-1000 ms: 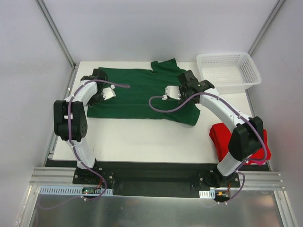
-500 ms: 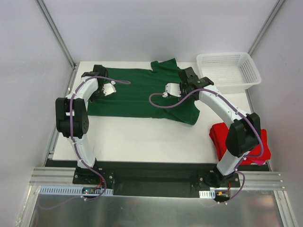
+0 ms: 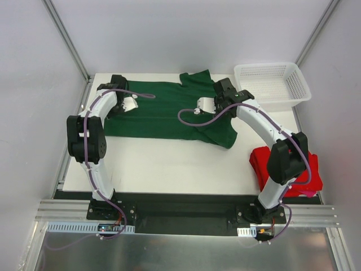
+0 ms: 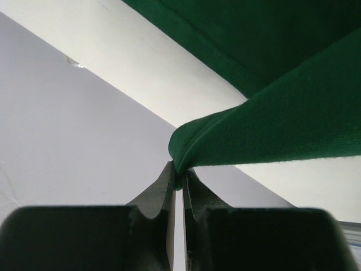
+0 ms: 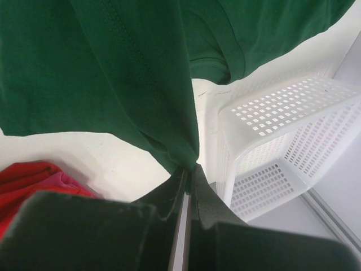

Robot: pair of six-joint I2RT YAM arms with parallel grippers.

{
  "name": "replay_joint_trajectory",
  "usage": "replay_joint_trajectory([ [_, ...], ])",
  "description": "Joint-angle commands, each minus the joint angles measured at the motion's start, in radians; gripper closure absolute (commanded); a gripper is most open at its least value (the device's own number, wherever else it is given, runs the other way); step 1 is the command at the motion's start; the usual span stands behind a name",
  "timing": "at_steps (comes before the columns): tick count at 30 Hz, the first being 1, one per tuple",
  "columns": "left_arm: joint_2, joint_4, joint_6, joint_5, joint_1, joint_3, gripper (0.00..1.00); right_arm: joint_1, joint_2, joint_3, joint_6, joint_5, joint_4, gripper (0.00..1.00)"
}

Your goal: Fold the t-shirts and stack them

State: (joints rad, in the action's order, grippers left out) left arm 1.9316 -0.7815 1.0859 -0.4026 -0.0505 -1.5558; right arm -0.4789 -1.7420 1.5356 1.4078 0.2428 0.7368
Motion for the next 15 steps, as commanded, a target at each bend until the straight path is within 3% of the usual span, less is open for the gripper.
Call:
replay_joint_trajectory([
  [1, 0.02, -0.018, 0.031, -0.042, 0.012, -0.053, 1.0, 0.013, -0.005, 0.047, 0.022, 0.0, 0.003, 0.99],
  [15, 0.073, -0.016, 0.048, -0.048, 0.012, -0.118, 1.0, 0.034, -0.042, 0.083, 0.04, 0.001, 0.0, 0.99],
])
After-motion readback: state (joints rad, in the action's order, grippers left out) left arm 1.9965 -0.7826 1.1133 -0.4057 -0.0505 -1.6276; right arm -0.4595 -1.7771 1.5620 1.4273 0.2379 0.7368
